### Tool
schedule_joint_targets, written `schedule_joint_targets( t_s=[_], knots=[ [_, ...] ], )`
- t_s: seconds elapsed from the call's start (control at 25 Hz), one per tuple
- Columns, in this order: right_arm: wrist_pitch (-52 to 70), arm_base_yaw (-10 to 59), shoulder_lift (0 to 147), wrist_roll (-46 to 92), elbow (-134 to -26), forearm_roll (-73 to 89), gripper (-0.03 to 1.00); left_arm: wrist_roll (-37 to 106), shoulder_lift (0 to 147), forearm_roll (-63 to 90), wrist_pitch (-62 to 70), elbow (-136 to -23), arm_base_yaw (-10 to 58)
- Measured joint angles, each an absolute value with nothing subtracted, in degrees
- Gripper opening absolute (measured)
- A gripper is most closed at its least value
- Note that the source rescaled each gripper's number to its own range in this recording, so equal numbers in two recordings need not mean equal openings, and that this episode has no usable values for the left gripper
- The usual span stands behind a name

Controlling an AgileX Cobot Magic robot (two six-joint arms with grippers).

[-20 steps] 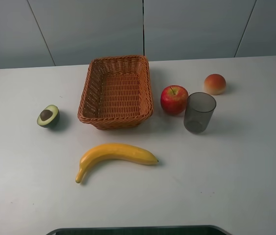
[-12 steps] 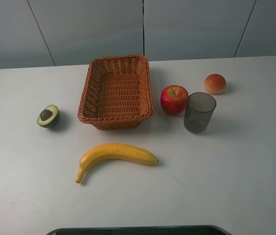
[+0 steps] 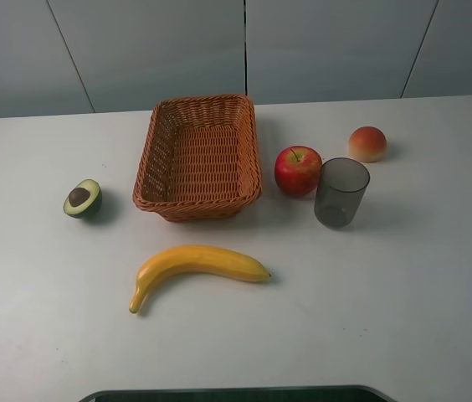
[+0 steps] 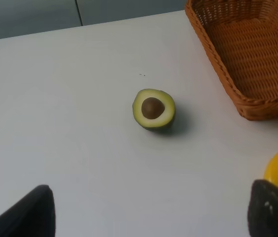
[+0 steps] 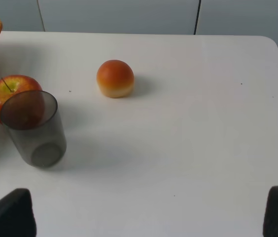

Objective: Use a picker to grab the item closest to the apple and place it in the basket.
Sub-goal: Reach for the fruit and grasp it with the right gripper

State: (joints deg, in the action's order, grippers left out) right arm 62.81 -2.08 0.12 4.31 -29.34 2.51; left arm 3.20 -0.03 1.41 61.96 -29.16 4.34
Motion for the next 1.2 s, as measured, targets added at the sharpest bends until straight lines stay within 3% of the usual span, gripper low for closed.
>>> schedule_joint_targets(
  t_s=[1.2],
  knots=[
    [63.3,-0.7,0.1,2.5,-29.3,4.5,1.0,3.2,0.0,1.4,62.0,-29.2,4.3]
  ],
)
